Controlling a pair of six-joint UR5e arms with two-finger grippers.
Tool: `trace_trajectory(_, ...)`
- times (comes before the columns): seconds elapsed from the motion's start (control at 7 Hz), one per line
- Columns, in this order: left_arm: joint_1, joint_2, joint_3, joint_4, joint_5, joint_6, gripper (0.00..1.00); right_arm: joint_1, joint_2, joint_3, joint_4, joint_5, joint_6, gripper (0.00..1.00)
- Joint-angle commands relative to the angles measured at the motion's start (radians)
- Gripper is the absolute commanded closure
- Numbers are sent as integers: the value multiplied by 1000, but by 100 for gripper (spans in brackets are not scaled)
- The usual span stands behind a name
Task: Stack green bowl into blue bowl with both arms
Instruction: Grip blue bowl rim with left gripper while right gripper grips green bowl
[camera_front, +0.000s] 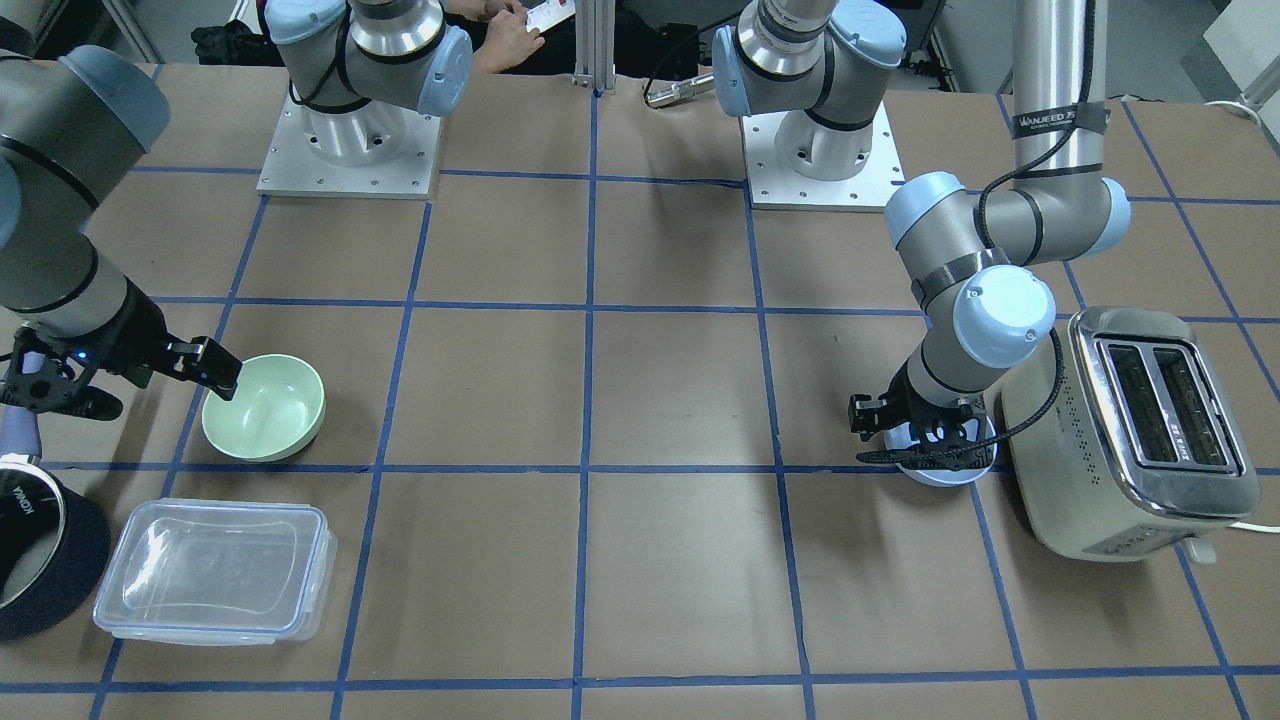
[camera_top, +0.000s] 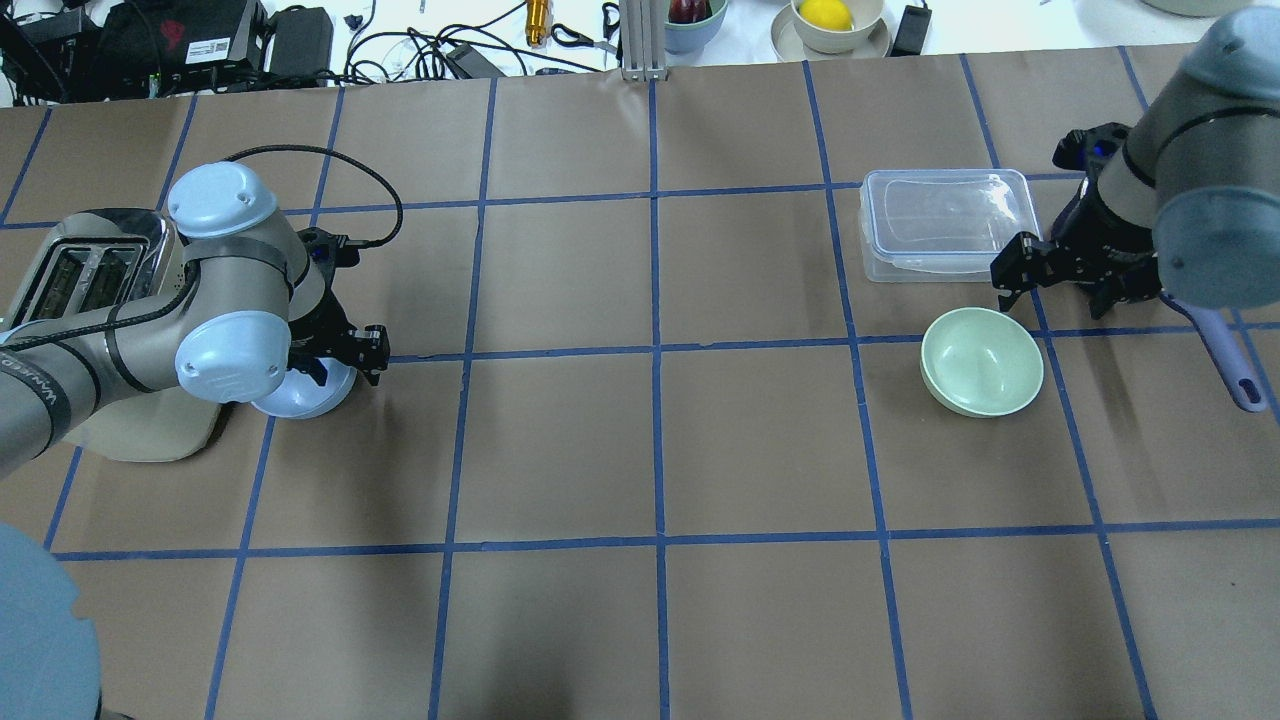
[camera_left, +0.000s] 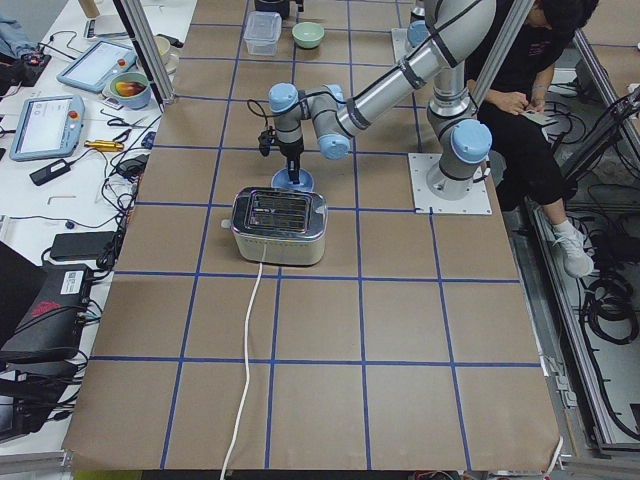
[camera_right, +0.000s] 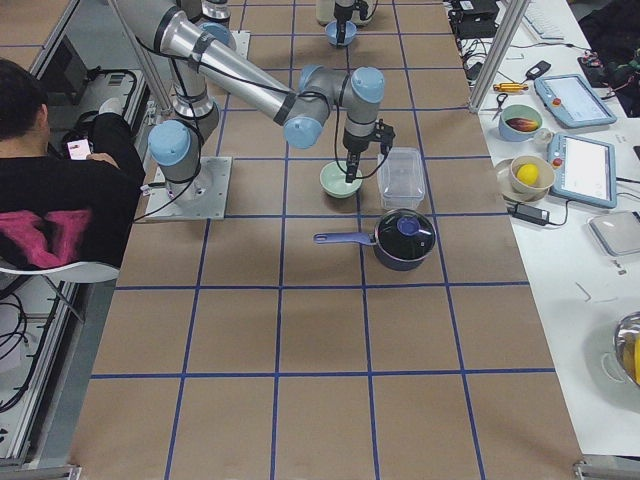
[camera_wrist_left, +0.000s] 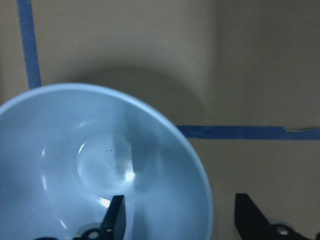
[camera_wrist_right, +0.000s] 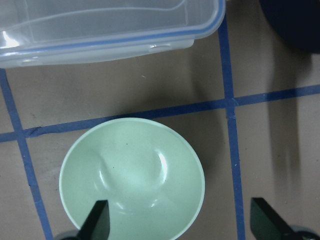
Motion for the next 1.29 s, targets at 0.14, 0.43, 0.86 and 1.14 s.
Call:
trace_trajectory(0.14,-64,13,18,11,5,-12,100,-67,92,42,-65,12,-41,0)
trace_trajectory(0.43,-264,-7,146,-30,10,-227,100,-67,128,45,-95,17,-41,0)
trace_trajectory(0.86,-576,-89,286,-88,-20,-677,100,-67,148,45,-87,15,-43,100)
trace_trajectory(1.14,-668,-169,360,-87,-20,-803,100,-67,137,39,-78,30,-43,100)
